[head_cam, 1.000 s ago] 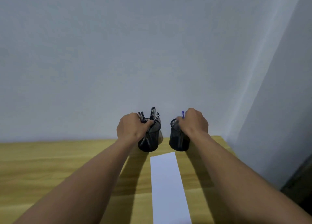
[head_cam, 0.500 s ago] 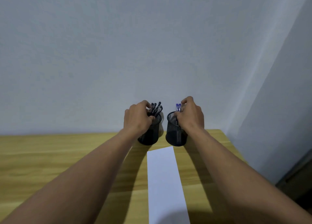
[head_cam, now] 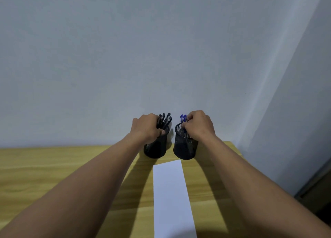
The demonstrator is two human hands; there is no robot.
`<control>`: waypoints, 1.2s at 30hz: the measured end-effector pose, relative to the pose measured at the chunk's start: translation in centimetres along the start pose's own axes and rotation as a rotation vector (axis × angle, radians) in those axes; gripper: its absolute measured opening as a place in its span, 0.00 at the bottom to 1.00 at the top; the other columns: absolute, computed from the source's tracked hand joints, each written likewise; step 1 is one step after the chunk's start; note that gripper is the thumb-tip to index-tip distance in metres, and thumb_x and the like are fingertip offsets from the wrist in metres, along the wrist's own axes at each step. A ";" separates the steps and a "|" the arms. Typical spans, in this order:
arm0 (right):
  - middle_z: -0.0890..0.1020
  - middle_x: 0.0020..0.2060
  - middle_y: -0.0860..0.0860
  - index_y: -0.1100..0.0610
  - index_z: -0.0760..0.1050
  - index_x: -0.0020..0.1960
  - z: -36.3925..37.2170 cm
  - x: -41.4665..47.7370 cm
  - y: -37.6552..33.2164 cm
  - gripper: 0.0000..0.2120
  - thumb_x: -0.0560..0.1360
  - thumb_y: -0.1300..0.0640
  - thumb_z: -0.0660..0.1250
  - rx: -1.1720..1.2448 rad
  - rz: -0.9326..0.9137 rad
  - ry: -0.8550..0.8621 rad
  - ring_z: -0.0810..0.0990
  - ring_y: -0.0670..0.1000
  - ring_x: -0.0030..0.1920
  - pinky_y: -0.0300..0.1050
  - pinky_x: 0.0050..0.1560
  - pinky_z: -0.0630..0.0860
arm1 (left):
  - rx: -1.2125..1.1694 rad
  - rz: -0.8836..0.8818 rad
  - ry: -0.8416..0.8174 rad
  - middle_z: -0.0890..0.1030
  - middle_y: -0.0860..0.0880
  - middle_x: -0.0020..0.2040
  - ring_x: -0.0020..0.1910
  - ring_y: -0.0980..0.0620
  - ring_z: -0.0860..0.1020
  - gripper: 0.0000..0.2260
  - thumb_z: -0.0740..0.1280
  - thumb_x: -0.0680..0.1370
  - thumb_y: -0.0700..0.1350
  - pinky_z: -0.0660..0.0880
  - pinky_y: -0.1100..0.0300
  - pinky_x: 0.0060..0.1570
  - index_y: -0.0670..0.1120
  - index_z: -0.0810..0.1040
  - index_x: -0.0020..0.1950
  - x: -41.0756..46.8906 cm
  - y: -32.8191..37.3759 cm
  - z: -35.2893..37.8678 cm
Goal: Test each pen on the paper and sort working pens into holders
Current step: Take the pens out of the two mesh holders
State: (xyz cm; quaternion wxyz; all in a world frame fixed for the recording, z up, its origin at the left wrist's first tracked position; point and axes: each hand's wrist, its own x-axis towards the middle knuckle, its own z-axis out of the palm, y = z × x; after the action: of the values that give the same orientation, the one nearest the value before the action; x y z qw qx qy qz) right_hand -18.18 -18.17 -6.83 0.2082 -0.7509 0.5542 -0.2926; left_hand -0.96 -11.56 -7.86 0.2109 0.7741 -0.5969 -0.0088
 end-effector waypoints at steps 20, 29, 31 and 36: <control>0.85 0.36 0.54 0.59 0.80 0.40 -0.5 0.0 0.3 0.06 0.72 0.58 0.74 0.026 0.006 0.029 0.83 0.58 0.42 0.48 0.43 0.78 | 0.048 0.031 0.034 0.78 0.46 0.39 0.43 0.39 0.78 0.09 0.68 0.74 0.50 0.67 0.55 0.37 0.45 0.75 0.41 0.1 0.5 0.1; 0.85 0.36 0.53 0.59 0.79 0.39 -0.7 -0.1 0.4 0.08 0.72 0.56 0.75 0.035 0.010 0.015 0.82 0.57 0.42 0.47 0.41 0.76 | 0.030 -0.001 0.075 0.81 0.43 0.45 0.47 0.38 0.79 0.10 0.69 0.75 0.50 0.69 0.54 0.38 0.44 0.76 0.46 0.2 0.7 0.2; 0.83 0.34 0.52 0.59 0.77 0.36 -0.8 -0.1 0.4 0.10 0.72 0.57 0.75 0.040 0.011 0.014 0.81 0.57 0.41 0.45 0.37 0.73 | 0.038 -0.005 0.086 0.81 0.43 0.46 0.48 0.39 0.79 0.10 0.69 0.76 0.51 0.69 0.54 0.39 0.45 0.78 0.48 0.2 0.7 0.1; 0.84 0.34 0.51 0.58 0.76 0.36 -0.9 -0.2 0.3 0.10 0.73 0.57 0.75 0.054 0.011 0.009 0.82 0.56 0.41 0.44 0.37 0.72 | 0.006 -0.018 0.100 0.81 0.45 0.43 0.45 0.39 0.79 0.07 0.69 0.75 0.48 0.69 0.55 0.38 0.45 0.79 0.44 -0.1 0.7 -0.1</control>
State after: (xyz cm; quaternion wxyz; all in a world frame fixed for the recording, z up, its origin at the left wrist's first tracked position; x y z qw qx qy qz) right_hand -19.03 -18.03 -6.36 0.2278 -0.7406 0.5512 -0.3097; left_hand -1.64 -11.59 -7.55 0.2381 0.7794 -0.5788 0.0298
